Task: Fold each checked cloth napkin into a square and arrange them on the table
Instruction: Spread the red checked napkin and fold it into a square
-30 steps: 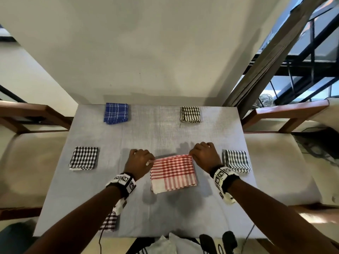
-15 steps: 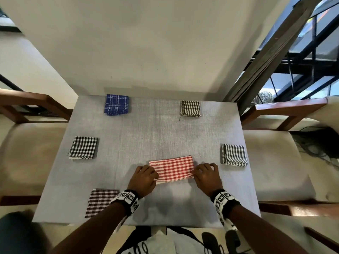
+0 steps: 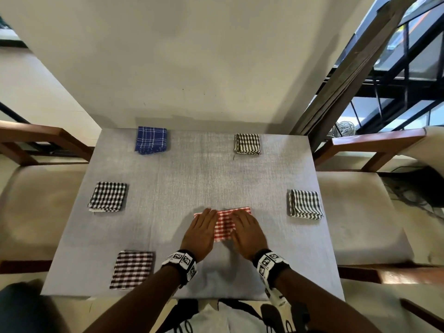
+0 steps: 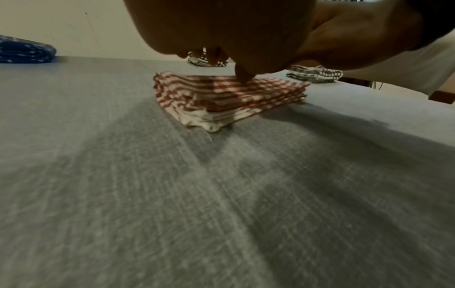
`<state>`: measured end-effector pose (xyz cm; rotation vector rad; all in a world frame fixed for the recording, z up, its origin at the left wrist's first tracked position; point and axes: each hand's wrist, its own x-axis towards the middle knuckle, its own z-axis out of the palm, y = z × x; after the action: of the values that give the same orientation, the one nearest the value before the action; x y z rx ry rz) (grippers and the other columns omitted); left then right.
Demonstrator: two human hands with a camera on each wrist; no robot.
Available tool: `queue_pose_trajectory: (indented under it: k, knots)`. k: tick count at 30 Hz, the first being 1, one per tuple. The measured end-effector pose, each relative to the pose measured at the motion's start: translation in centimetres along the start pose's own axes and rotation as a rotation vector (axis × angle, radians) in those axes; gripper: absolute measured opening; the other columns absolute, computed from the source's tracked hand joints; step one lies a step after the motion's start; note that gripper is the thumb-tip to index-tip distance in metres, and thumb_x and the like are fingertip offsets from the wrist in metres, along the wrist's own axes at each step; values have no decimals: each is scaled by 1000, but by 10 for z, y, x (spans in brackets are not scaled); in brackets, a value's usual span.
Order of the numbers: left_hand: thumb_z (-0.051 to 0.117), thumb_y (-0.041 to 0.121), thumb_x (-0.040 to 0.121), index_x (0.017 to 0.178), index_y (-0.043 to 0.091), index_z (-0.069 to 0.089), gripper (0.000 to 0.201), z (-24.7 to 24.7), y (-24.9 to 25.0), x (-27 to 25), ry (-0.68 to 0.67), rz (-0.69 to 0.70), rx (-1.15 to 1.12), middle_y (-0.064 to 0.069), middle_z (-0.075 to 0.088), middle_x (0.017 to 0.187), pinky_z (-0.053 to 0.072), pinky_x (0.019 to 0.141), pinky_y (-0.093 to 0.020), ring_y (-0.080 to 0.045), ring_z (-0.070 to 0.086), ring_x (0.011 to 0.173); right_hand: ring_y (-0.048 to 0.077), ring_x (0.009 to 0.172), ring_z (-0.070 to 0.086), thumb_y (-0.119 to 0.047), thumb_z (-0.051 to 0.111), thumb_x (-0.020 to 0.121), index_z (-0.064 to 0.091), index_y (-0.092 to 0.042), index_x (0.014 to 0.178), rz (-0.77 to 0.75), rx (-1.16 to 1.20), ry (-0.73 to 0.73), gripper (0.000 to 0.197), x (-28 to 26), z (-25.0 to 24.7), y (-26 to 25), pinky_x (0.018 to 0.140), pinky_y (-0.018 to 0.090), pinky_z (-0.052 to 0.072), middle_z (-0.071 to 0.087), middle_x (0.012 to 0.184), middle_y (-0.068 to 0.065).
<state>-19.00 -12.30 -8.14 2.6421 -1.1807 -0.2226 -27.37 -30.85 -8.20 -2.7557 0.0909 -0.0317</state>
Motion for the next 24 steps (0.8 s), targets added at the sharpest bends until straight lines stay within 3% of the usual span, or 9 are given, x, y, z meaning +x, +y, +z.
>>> queue_pose_trajectory:
  k: [4,8,10,13,16,21,24]
  knots:
    - [49,22,84,144,5,38,64,14,14,7,-131,-51,-18,-13,37,151,26,115,-43,-28,31,143,22,148,26,-48,38,96,33,-12,152,17,66,-118,67,7,26,-17,122,38,17,32,158,7]
    - [37,30,90,147,6,31,63,38,11,-3,-175,-74,-25,-13,28,155,24,119,-44,-27,25,145,20,150,17,-43,37,96,25,-13,154,69,-8,-161,67,-8,51,-14,123,43,15,20,162,5]
    - [35,33,94,150,8,26,62,46,5,-8,-175,-67,-27,-10,20,158,16,118,-42,-25,18,147,20,151,13,-39,37,97,20,-13,155,59,-35,-171,65,-13,56,-9,123,41,10,11,162,3]
    - [34,37,97,151,9,25,61,49,-1,-11,-179,-50,-12,-8,18,159,17,117,-43,-23,13,149,17,152,4,-45,36,99,15,-15,157,114,-21,-164,68,-17,52,1,121,37,2,3,163,1]
    - [35,39,96,149,9,31,61,46,-2,-10,-203,-54,-25,-9,24,157,16,116,-41,-24,20,147,16,152,1,-46,37,99,13,-17,158,174,-22,-163,69,-25,43,14,121,36,0,2,164,0]
    - [39,38,94,148,10,33,61,41,1,-10,-228,-88,-42,-7,26,157,13,117,-39,-23,22,146,20,153,1,-46,37,97,15,-11,157,205,-67,-192,73,-28,38,22,120,45,5,5,165,8]
    - [41,37,93,148,11,34,61,42,3,-9,-231,-86,-49,-7,24,157,13,117,-40,-22,20,147,23,152,8,-40,39,93,22,-9,155,123,-31,-186,71,-21,35,6,120,46,9,13,163,10]
